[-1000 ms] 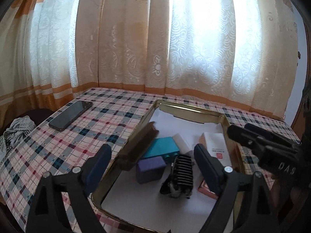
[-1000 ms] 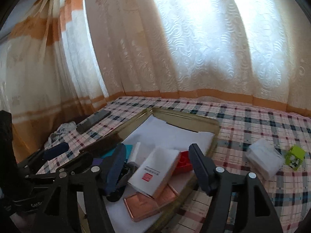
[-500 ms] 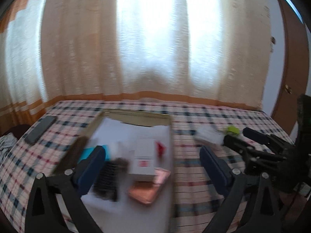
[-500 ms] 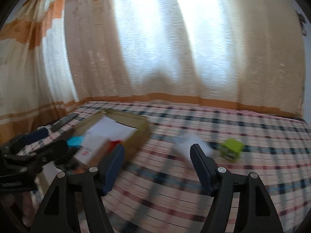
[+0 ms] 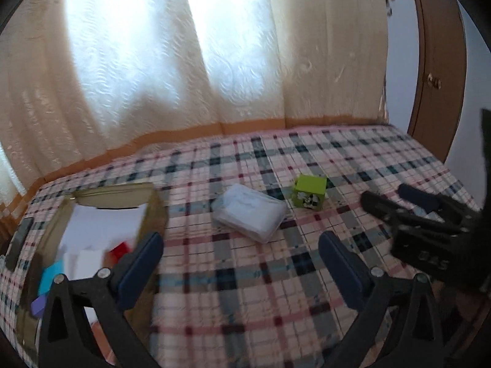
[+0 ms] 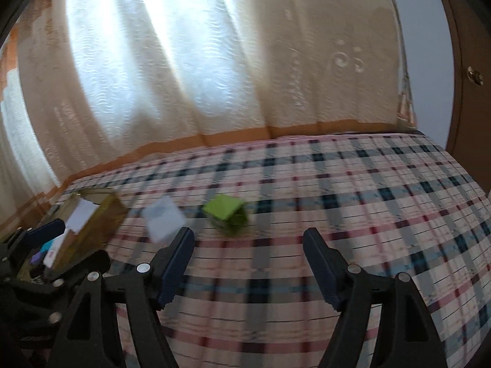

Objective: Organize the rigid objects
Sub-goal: 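Move both tools toward the clear plastic box and the green cube, then grasp the clear plastic box with the left tool while the right tool grasps the green cube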

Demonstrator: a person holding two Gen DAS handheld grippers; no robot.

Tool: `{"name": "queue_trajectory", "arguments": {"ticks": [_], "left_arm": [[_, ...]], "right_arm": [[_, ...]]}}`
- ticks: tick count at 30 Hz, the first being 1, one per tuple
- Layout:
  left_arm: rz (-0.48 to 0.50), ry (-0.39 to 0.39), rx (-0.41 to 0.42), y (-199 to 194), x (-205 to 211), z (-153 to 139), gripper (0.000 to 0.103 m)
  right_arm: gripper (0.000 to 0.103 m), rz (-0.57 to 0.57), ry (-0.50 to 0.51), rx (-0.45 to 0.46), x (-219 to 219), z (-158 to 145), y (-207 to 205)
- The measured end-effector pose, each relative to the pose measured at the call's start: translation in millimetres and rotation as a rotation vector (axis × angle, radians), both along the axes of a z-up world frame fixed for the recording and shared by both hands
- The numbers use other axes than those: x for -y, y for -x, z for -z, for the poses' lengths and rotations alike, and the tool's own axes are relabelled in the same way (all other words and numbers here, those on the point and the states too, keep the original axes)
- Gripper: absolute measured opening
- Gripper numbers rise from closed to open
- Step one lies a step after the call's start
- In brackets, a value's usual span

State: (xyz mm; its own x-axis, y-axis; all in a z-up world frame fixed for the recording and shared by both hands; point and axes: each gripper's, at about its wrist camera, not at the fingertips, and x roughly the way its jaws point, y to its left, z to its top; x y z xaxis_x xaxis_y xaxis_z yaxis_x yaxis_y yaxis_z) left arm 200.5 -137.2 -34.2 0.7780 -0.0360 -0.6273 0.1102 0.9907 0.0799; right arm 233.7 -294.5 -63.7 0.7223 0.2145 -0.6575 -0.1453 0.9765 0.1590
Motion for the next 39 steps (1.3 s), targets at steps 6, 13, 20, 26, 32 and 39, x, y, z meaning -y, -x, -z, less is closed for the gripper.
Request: {"name": "queue_trajectory", "arguments": {"ticks": [6, 13, 20, 26, 32, 39], "left_arm": [[0.011, 0.023, -0.089, -44, 5, 20, 0.103], [0.010, 0.030, -0.108, -71, 0, 38, 0.103], [0.056, 0.028, -0.134, -85, 7, 48, 0.103], [0.051, 0.048, -0.176, -97, 4, 52, 0.102], [0.070, 0.074, -0.185, -96, 1, 54, 0.091], [0.035, 0.085, -0.162, -86, -18, 51, 0.091]], "right_arm": [[0.076, 0.034, 0.003, -0.035, 16, 4, -18], [0.076, 0.040, 0.005, -0.061, 15, 19, -26], [0.076, 0.044, -0.024, -0.068, 19, 24, -29], [0.078, 0.037, -0.012, -0.074, 16, 25, -30], [0.078, 0.045, 0.002, -0.076, 15, 25, -30], [0.078, 0.030, 0.032, -0.054, 0, 22, -33]]}}
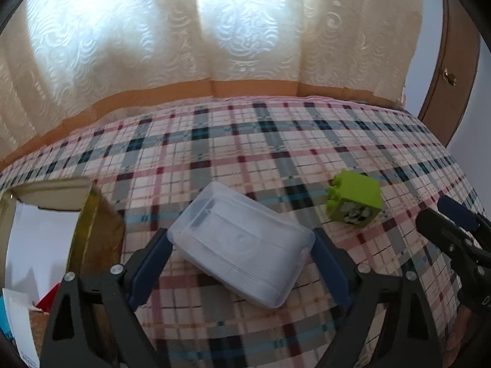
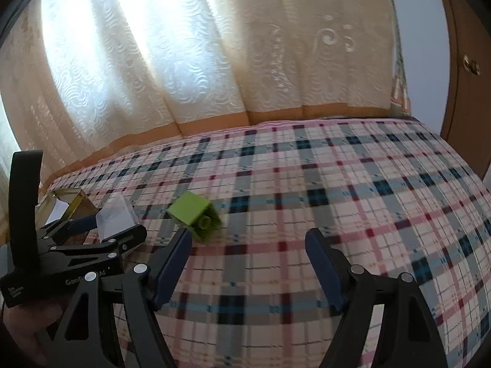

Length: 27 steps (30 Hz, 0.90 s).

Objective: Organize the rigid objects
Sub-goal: 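Grasp the clear plastic box with the left tool while the right tool grasps the green cube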

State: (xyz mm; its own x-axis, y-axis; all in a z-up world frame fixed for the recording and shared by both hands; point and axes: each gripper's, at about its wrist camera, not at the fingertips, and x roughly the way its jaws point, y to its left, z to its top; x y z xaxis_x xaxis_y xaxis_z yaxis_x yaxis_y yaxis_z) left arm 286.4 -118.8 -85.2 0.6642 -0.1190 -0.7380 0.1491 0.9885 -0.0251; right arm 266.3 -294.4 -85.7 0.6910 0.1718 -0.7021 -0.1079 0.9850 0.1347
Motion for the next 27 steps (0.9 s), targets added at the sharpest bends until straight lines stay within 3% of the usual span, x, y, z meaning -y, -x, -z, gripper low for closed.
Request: {"name": "queue_trajectory", "arguments": {"ticks": [13, 21, 22, 26, 27], "left_arm": [[0.014, -0.010, 0.005, 4, 1, -1, 0.091], [0.014, -0.018, 0.002, 3, 1, 0, 0.091], [0.013, -0.020, 0.001, 3, 1, 0, 0.091], [0.015, -0.016, 0.003, 3, 1, 0, 0.091], [0.015, -0.016, 0.003, 3, 1, 0, 0.091]], "right_arm": [[0.078, -0.064, 0.013, -0.045, -48, 4, -44], [0.078, -0.058, 0.040, -0.181, -51, 27, -69], [0.078, -0.062, 0.041, -0.165, -50, 27, -67], [0.056, -0.063, 0.067, -0.152, -49, 27, -62], [0.056, -0.067, 0.060, -0.151, -47, 28, -61]]}}
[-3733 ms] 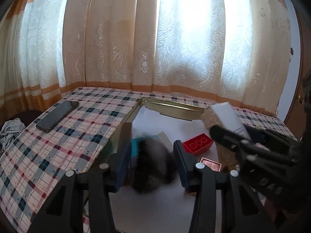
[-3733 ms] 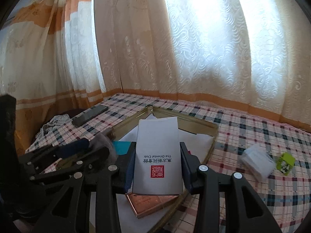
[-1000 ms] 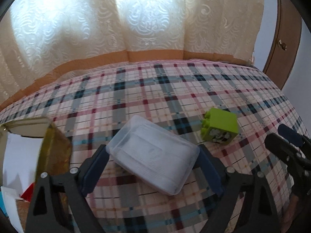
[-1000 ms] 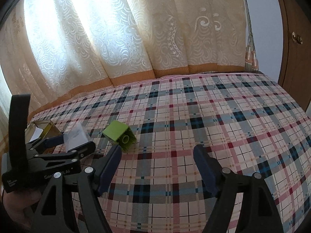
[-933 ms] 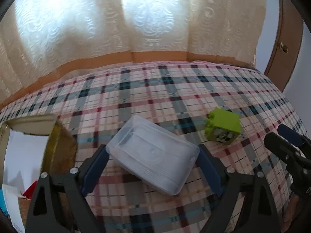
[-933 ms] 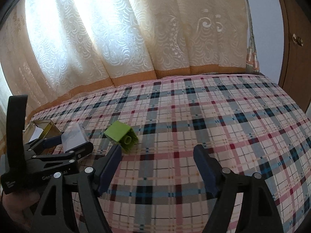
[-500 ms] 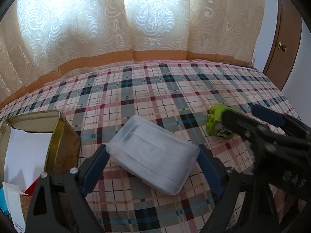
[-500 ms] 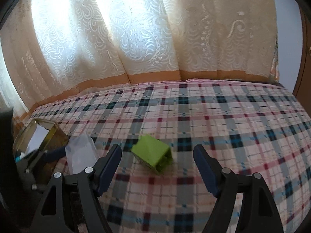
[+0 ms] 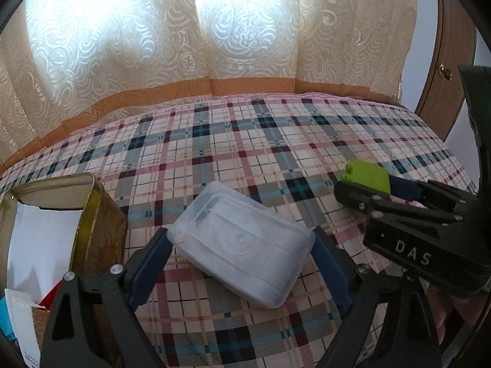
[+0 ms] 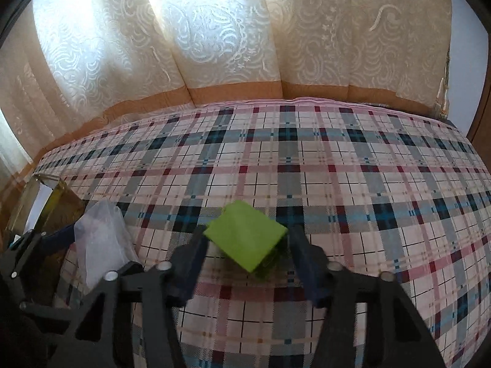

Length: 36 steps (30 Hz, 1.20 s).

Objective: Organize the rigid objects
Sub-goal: 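Grasp the clear plastic box with the left tool while the right tool grasps the green cube, then lift the plastic box and green cube and carry both toward the tray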

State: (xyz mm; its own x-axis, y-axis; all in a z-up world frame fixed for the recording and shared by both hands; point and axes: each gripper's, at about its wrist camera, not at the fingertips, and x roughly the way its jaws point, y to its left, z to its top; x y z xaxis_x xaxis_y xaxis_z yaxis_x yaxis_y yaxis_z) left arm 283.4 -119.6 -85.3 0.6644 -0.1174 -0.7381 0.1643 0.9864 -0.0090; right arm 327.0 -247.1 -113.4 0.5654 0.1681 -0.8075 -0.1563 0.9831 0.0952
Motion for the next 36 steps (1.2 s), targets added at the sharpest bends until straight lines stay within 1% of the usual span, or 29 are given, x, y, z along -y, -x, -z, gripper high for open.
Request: {"name": "queue_trajectory", "arguments": {"ticks": [5, 9, 12, 17, 18, 21, 26, 29, 36], "left_arm": [[0.003, 0.008, 0.004, 1, 0, 0, 0.091], [0.006, 0.007, 0.000, 2, 0, 0, 0.091], [0.011, 0.022, 0.006, 2, -2, 0, 0.091], [0.011, 0.039, 0.011, 6, -3, -2, 0.091], [0.011, 0.043, 0.014, 7, -4, -2, 0.091], [0.015, 0.052, 0.024, 13, -4, -4, 0.091], [0.021, 0.054, 0.052, 26, -3, -7, 0.091], [0.015, 0.047, 0.078, 33, -2, -10, 0.091], [-0.038, 0.022, 0.160, 49, -4, -19, 0.091]], "right_arm": [[0.055, -0.009, -0.028, 0.001, 3, -3, 3], [0.055, 0.009, -0.048, 0.008, 14, -7, 19], [0.055, 0.025, -0.040, 0.014, 15, -9, 29], [0.055, 0.039, -0.038, 0.053, 25, -15, 51], [0.055, 0.042, -0.037, 0.059, 27, -16, 48], [0.055, 0.047, -0.033, 0.084, 28, -20, 57], [0.055, 0.062, -0.049, 0.105, 27, -24, 58], [0.055, 0.067, -0.041, 0.121, 23, -25, 61], [0.055, 0.046, -0.004, 0.151, 13, -29, 70]]}}
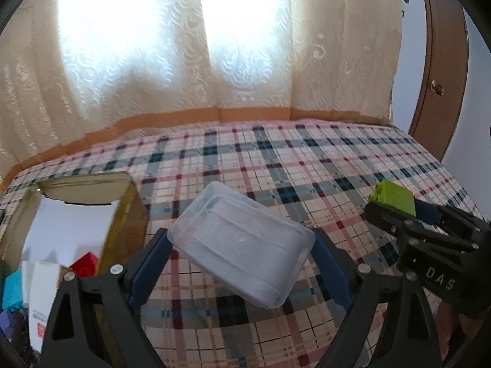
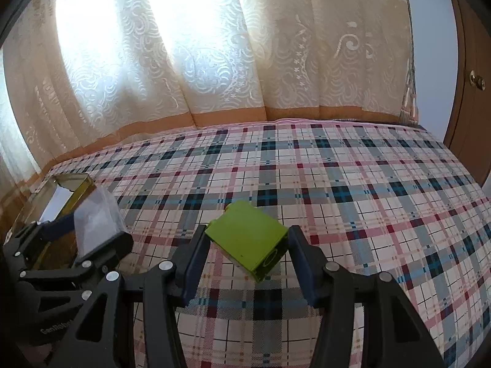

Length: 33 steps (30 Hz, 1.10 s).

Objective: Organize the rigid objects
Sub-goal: 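Lift the plastic box and green cube and carry both toward the tray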

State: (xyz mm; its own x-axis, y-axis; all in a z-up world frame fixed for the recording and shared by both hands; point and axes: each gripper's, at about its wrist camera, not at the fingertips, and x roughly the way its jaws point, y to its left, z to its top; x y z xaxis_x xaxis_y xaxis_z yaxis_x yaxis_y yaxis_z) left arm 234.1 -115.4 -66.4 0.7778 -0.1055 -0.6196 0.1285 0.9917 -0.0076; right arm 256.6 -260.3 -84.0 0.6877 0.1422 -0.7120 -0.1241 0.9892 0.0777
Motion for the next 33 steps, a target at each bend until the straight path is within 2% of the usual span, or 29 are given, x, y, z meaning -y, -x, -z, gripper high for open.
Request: {"name": "queue_trajectory", "arguments": {"ticks": [19, 29, 33], "left_arm": [[-0.055, 0.025, 0.102, 28, -14, -10, 0.091], [-0.053, 0.039, 0.107, 36, -19, -11, 0.091], [-0.059, 0.041, 0.111, 37, -21, -12, 0.091]], "right_arm": [[0.055, 0.021, 0.063, 0.118, -9, -13, 23], [0.055, 0.020, 0.072, 0.165, -11, -19, 31], [0.055, 0.012, 0.053, 0.152, -13, -18, 34]]}}
